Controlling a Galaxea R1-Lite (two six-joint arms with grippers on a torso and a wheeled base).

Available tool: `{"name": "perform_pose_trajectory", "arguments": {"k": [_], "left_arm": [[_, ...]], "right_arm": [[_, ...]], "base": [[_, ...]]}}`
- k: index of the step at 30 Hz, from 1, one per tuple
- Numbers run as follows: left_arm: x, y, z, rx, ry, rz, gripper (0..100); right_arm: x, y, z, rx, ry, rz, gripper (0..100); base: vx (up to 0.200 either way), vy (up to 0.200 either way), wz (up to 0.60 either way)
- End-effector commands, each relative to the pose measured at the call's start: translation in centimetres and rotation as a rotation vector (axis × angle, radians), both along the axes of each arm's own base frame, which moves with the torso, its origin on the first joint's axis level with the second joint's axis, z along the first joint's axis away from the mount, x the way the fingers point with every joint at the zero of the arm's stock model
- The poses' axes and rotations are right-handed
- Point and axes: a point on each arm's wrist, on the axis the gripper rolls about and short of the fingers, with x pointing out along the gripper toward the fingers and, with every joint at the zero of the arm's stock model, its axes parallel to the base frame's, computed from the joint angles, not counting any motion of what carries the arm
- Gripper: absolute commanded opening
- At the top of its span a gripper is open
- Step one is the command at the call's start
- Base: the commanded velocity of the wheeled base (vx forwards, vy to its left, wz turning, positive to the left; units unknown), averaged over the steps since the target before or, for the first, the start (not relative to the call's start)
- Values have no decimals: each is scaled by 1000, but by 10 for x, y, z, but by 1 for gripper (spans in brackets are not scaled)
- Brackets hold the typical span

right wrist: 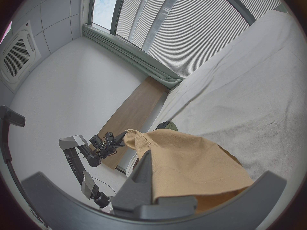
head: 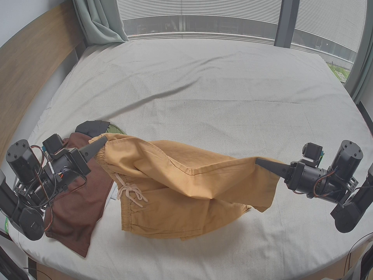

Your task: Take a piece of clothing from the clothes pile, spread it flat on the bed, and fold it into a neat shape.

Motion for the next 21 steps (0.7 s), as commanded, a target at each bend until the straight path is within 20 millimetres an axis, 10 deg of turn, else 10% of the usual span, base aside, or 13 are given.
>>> {"name": "perform_pose_trajectory", "arguments": {"k": [1,21], "left_arm": [[-2,0,5,-3,-19,0,0],[1,4,8,-4,-36,14,0]], "right_arm": [[0,0,5,7,-19,0,0],[4,-13,20,34,-67,-51,0]], "base": [[0,0,0],[0,0,0]]}}
